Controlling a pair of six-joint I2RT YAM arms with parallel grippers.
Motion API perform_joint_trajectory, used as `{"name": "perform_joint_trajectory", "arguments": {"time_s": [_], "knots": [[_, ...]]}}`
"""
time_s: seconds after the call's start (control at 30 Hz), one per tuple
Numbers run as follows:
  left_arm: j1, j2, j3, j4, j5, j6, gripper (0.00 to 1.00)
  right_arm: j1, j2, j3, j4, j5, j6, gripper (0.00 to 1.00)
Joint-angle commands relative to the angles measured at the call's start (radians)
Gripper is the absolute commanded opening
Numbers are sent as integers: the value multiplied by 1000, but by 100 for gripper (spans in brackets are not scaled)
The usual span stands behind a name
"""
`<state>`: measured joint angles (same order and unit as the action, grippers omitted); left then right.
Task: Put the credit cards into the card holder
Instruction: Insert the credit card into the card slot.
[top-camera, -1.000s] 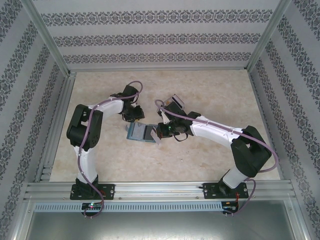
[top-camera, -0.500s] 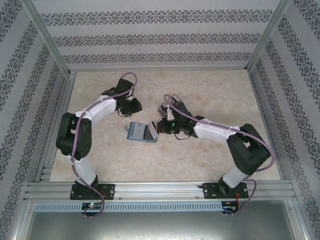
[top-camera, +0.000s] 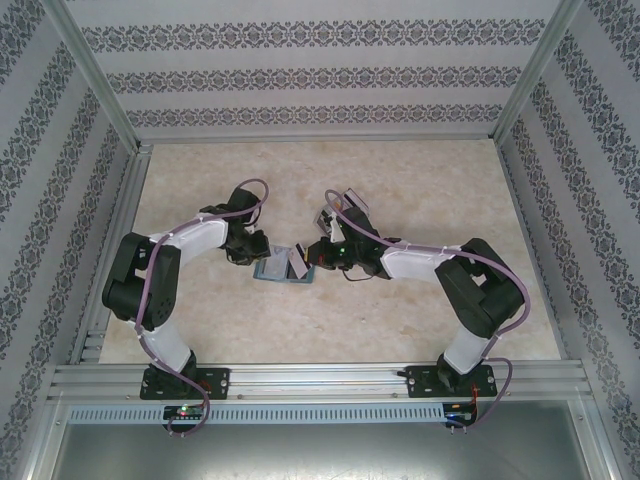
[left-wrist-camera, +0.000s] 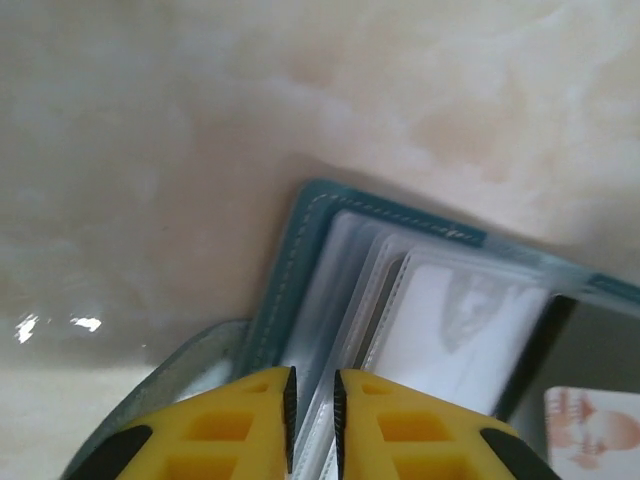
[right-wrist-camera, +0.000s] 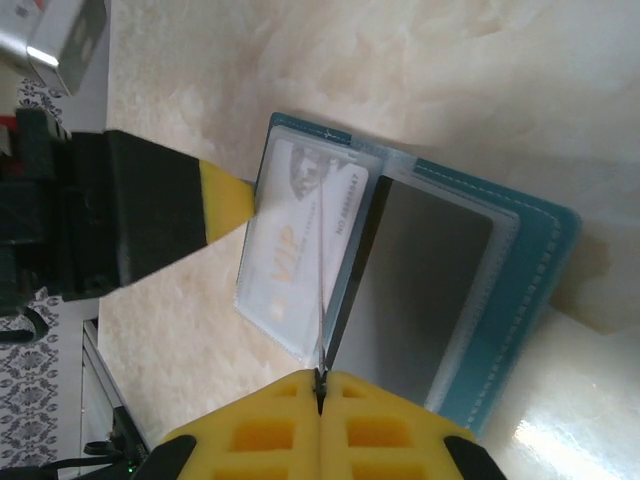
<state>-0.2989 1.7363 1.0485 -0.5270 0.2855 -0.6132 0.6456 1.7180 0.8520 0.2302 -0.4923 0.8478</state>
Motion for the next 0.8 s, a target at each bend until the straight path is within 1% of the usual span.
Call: {"name": "perform_joint_trajectory", "arguments": {"time_s": [0.0,0.07,0.17,0.3,0.43,0.63,0.77], "knots": [[10,-27,-31,10,-15,-14,20,1,12,-23,47,-5,33,3],[10,-31,-43,12,-20,-16,18,-1,10,-32,45,6,41,3],[9,-38,-56,7,-31,-13,18,-6,8,-48,45,18,52,3],[10,-43,-69,19,-21,-17,18,-3,32,-35,71,-24,59,3],[9,-43,-81,30,-19,-26,17,4,44,-24,89,-36,62,3],[9,-45,-88,37,-14,-31,17,0,42,-32,106,-34,68,3],[9,-44,-89,37,-10,-30,17,-4,38,-56,152,-30,96,2]]}}
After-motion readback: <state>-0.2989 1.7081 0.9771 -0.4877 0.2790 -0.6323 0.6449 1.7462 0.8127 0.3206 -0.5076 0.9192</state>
